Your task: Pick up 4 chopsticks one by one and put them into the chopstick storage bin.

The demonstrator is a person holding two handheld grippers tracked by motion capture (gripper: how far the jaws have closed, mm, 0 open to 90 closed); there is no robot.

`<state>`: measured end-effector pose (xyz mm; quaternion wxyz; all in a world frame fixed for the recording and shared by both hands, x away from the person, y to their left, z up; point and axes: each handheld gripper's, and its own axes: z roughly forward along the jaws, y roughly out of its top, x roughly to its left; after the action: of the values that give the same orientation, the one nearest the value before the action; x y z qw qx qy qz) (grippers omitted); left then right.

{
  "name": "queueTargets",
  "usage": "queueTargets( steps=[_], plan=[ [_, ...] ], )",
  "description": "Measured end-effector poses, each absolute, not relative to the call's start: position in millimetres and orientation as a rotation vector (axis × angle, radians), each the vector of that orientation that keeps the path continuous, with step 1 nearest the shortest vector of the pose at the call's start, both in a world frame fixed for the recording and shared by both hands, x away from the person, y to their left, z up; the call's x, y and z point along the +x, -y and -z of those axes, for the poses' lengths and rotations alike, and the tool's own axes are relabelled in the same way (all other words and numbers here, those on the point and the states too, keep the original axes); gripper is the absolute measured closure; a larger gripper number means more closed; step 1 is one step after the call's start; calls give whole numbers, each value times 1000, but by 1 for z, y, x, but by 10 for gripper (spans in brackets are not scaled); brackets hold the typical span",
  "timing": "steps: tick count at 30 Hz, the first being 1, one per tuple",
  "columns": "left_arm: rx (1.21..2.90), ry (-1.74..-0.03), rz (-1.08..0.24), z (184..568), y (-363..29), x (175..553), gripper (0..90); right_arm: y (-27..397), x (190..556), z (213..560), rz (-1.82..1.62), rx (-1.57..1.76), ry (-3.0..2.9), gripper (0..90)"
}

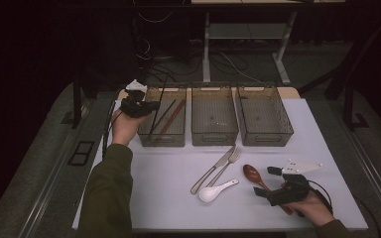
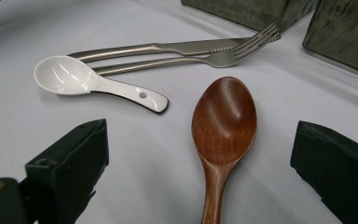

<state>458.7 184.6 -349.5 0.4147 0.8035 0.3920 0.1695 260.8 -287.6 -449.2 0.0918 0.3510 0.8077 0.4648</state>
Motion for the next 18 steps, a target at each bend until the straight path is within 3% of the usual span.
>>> queueTargets(
  steps=[18],
  plan=[
    [2031, -1095, -424, 373, -185, 475, 846, 288, 261, 449, -1381, 1043, -2401, 40]
  ],
)
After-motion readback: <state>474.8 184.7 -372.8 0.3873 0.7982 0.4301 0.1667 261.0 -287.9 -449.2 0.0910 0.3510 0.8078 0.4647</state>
